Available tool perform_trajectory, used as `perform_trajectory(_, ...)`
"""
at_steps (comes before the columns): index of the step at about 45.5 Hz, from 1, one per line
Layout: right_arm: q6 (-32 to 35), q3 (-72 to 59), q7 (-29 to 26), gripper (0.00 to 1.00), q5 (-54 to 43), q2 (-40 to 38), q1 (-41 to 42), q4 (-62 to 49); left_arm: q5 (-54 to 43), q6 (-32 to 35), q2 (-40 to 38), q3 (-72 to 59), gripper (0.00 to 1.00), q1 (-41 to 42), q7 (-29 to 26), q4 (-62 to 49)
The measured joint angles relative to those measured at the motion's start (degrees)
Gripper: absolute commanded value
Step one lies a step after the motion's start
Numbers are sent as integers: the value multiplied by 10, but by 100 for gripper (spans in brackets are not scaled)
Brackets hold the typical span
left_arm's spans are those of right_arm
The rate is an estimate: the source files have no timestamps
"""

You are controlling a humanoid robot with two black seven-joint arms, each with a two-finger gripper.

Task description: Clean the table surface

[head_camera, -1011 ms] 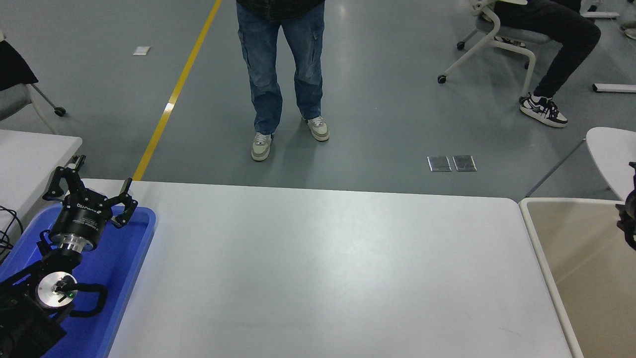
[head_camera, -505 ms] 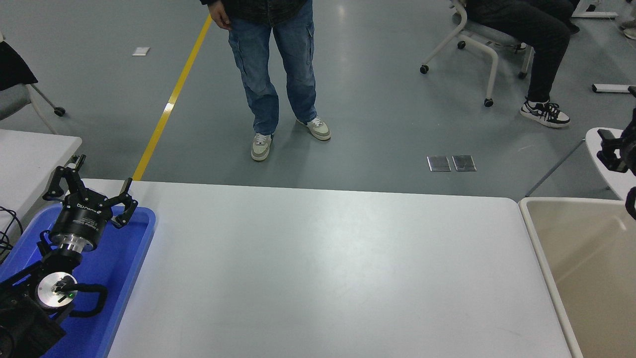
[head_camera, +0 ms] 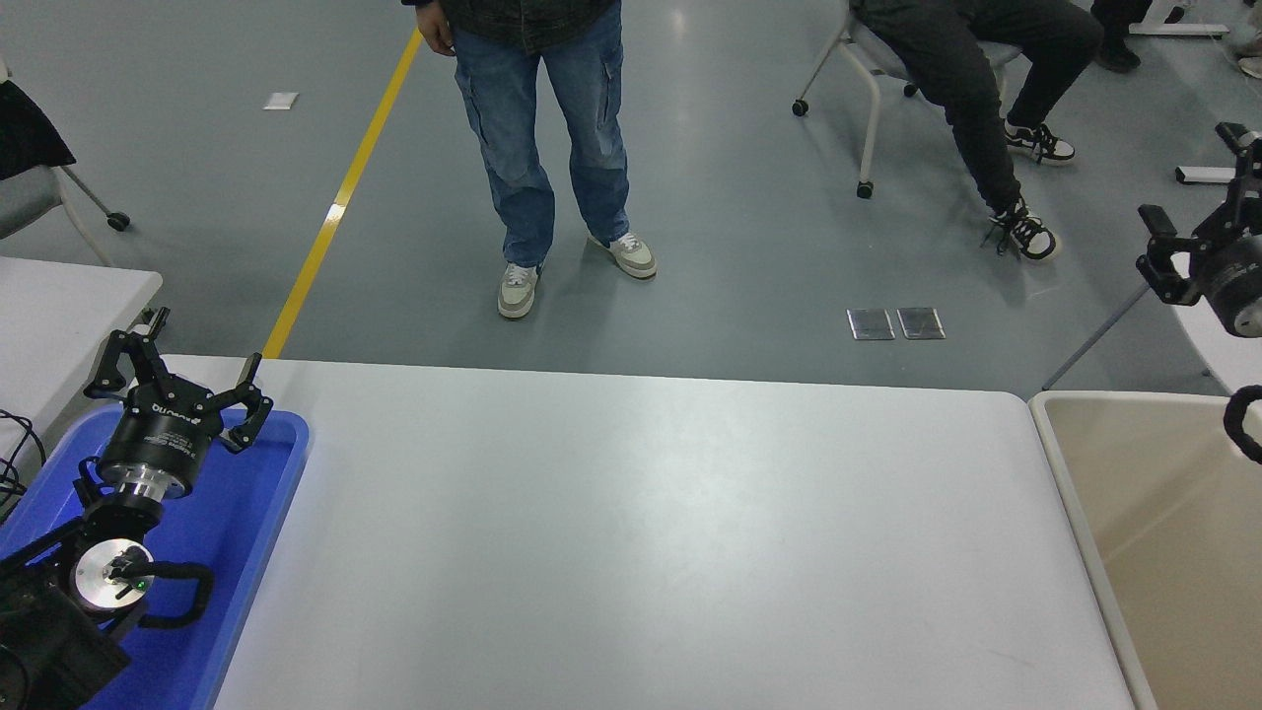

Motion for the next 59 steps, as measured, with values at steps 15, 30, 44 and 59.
perform_trajectory(15,4,2,29,98,-6,30,-51,2,0,0,0,0,100,0,0,0)
perform_trajectory(30,2,2,49,98,-7,79,-85,-24,0,0,0,0,100,0,0,0)
perform_trajectory(44,1,2,54,98,-6,119,-105,-67,0,0,0,0,100,0,0,0)
perform_trajectory(59,1,15,59,98,-1,131,-114,-79,0,0,0,0,100,0,0,0)
